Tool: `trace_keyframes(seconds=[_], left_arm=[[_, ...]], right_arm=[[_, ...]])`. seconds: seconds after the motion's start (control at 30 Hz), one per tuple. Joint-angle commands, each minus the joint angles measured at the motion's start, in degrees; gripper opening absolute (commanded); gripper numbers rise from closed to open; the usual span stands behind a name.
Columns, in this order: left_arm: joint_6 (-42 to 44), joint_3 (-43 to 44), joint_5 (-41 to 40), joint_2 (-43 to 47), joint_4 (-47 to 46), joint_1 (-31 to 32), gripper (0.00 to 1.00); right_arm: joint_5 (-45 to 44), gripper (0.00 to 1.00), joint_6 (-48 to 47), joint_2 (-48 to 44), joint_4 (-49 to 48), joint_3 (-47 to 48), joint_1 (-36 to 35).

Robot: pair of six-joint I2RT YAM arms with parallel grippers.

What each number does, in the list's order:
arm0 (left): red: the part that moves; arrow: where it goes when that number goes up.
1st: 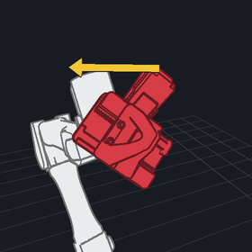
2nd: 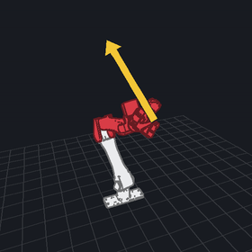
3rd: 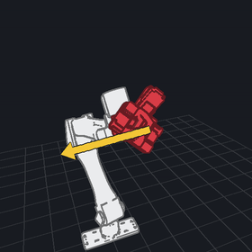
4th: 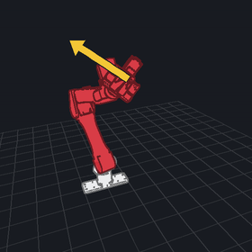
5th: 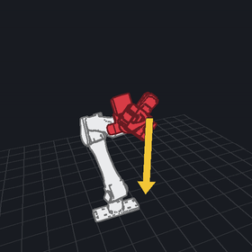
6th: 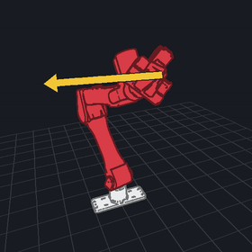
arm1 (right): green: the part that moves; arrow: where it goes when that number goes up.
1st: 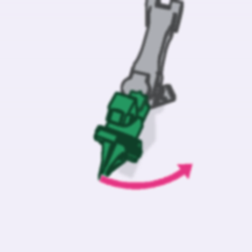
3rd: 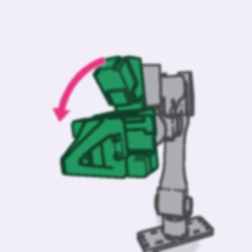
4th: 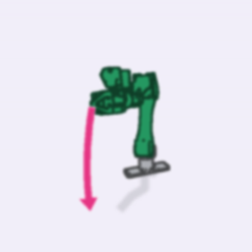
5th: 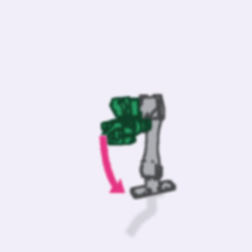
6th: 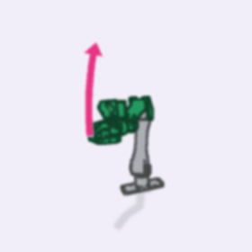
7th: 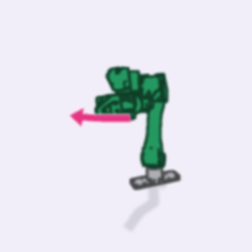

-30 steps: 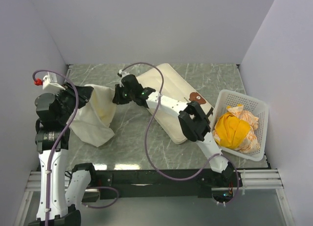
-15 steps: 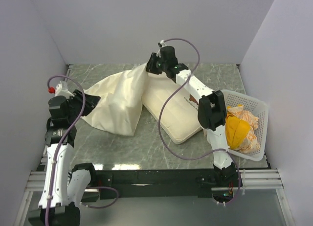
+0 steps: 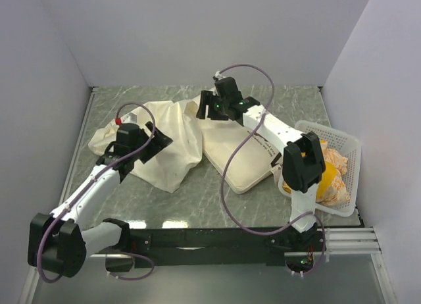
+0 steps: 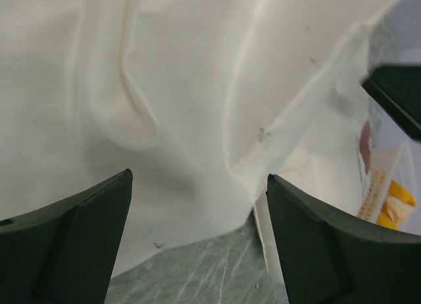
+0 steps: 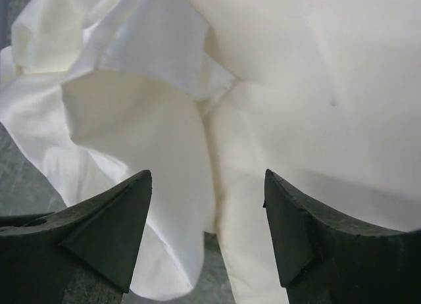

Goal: Put the pillow into the pillowcase

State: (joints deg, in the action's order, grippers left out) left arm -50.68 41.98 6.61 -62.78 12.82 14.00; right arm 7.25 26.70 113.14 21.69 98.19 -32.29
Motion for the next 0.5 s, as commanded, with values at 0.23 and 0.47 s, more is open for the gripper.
trace_keyframes(seconds=[0.23,0.47], left_arm=[[-19.54,0.56,-24.35,-20.24,-2.37,1.91,0.89],[-22.01,3.28,-20.15,-30.64,0.35,-11.35,0.01]], right_arm=[[-7.16,0.8,-0.33,-15.57,-2.44,-15.57,0.83],[-6.63,0.81,-0.86,-20.59,-4.03,-22.25,0.92]])
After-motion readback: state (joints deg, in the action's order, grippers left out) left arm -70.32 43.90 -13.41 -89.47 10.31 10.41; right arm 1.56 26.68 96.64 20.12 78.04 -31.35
